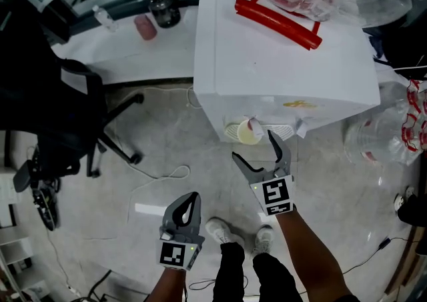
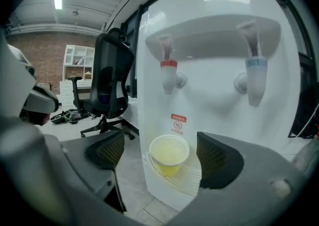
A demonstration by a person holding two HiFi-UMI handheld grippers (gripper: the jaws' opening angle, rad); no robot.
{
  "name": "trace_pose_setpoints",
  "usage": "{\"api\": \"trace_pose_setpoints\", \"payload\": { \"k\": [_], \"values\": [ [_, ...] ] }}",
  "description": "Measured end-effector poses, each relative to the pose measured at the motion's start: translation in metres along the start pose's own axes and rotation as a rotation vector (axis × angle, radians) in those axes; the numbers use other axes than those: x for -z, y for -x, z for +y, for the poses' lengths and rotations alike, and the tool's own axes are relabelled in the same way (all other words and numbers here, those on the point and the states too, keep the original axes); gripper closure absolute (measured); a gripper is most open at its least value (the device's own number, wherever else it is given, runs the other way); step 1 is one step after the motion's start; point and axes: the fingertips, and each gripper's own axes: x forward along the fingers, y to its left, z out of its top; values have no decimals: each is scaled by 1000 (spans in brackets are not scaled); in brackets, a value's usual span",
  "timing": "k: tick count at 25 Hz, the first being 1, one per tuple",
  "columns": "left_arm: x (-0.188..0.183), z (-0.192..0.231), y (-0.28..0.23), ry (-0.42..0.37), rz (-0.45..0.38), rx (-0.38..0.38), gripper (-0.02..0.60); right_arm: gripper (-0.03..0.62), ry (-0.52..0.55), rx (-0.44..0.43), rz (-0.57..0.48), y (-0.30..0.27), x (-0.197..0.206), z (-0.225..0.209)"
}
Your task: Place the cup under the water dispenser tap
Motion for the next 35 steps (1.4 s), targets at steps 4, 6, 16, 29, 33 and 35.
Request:
{"api": "trace_pose_setpoints", "payload": {
  "k": [4, 6, 16, 29, 33, 35],
  "values": [
    [-18, -7, 1, 17, 7, -26, 566, 157, 21, -32, -47, 35, -28, 12],
    [-29, -15, 4, 30, 26, -40, 566, 183, 12, -44, -65, 57, -43, 17],
    [-116, -61, 37, 31, -86, -61, 566, 441, -36, -25, -166, 169, -136, 27],
    [-202, -112, 100, 31, -132, -69, 566, 591, 37, -49, -183, 253, -228, 25],
    [-219, -126, 119, 35, -133, -66, 566, 591, 17, -88, -181, 276, -242, 37],
    [-229, -130, 126, 19, -138, -63, 566, 591, 17, -100, -190, 285, -250, 40]
  ]
}}
